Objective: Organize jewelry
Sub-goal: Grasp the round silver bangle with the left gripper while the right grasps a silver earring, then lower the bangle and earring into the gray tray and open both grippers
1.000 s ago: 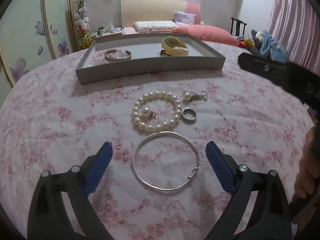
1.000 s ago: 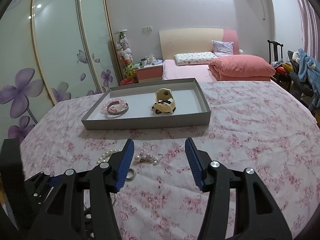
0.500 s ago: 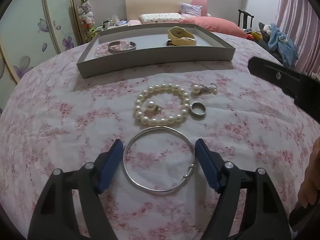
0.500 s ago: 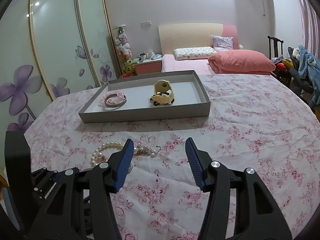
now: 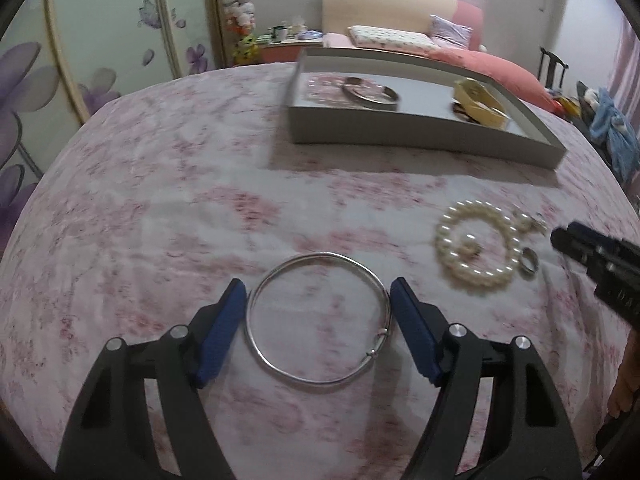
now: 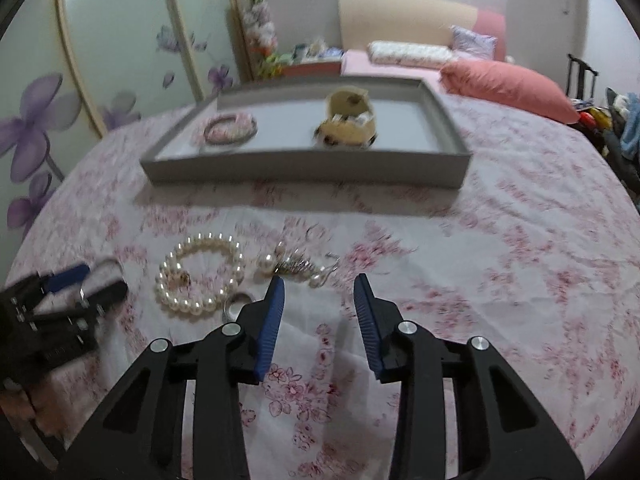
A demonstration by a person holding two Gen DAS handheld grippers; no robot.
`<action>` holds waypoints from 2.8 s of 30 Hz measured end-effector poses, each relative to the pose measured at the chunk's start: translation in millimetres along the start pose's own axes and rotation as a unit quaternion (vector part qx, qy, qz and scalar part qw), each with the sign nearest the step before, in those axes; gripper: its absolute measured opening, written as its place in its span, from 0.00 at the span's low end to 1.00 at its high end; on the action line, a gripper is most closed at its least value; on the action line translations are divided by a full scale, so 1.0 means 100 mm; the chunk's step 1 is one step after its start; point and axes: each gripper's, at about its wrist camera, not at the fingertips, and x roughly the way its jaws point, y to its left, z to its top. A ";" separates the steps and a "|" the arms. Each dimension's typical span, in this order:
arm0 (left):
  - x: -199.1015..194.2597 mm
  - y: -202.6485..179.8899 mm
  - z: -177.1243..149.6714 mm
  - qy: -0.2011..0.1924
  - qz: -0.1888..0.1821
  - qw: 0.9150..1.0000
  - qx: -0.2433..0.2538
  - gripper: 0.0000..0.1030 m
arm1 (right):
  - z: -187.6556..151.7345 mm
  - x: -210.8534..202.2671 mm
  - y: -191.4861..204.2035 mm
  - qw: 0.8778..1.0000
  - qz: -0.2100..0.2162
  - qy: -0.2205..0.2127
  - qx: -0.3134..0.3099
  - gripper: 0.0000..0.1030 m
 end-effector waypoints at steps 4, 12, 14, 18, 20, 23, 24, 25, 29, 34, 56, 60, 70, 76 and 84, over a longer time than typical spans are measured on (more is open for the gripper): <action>0.01 0.06 0.01 -0.003 0.004 1.000 0.000 0.70 | 0.02 0.12 0.06 1.000 -0.002 0.018 -0.019 0.36; 0.03 0.03 0.02 -0.008 0.003 1.000 0.003 0.70 | 0.16 0.24 0.18 0.999 -0.010 0.017 -0.047 0.26; 0.04 0.03 0.03 -0.009 0.003 1.000 0.003 0.70 | 0.16 0.24 0.21 0.998 -0.013 0.012 -0.055 0.11; 0.03 0.03 0.03 -0.009 0.002 1.000 0.002 0.70 | 0.14 0.20 0.14 0.999 -0.010 0.008 -0.039 0.07; 0.03 0.04 0.03 -0.009 -0.001 1.000 -0.001 0.70 | 0.13 0.17 0.08 0.999 -0.016 0.003 -0.028 0.06; 0.00 0.07 0.03 -0.013 -0.003 1.000 -0.007 0.70 | 0.12 0.07 -0.05 1.000 -0.007 -0.015 0.002 0.06; -0.01 0.07 0.04 -0.016 -0.002 1.000 -0.009 0.70 | 0.12 0.04 -0.08 1.000 -0.006 -0.021 0.007 0.06; -0.04 0.08 0.05 -0.020 -0.002 1.000 -0.011 0.70 | 0.13 -0.02 -0.11 0.999 -0.001 -0.032 0.012 0.06; -0.14 0.10 0.06 -0.041 0.002 0.999 -0.016 0.70 | 0.18 -0.24 -0.13 0.997 0.008 -0.071 0.016 0.06; -0.32 0.09 0.09 -0.081 0.013 0.996 -0.017 0.70 | 0.26 -0.46 -0.10 0.994 0.019 -0.108 0.016 0.06; -0.93 -0.13 0.10 -0.243 0.066 0.968 0.022 0.70 | 0.25 -0.96 0.08 0.971 0.010 -0.238 0.001 0.06; -0.99 -0.19 0.10 -0.262 0.070 0.962 0.030 0.70 | 0.20 -1.03 0.16 0.962 -0.005 -0.271 -0.011 0.06; -1.12 -0.29 0.12 -0.293 0.061 0.954 0.031 0.70 | 0.12 -1.16 0.29 0.939 -0.043 -0.340 -0.030 0.06; -1.17 -0.32 0.16 -0.307 0.050 0.950 0.024 0.70 | 0.13 -1.20 0.29 0.928 -0.057 -0.368 -0.031 0.06; -1.22 -0.36 0.27 -0.326 0.045 0.944 0.027 0.70 | 0.17 -1.20 0.32 0.918 -0.069 -0.389 -0.037 0.06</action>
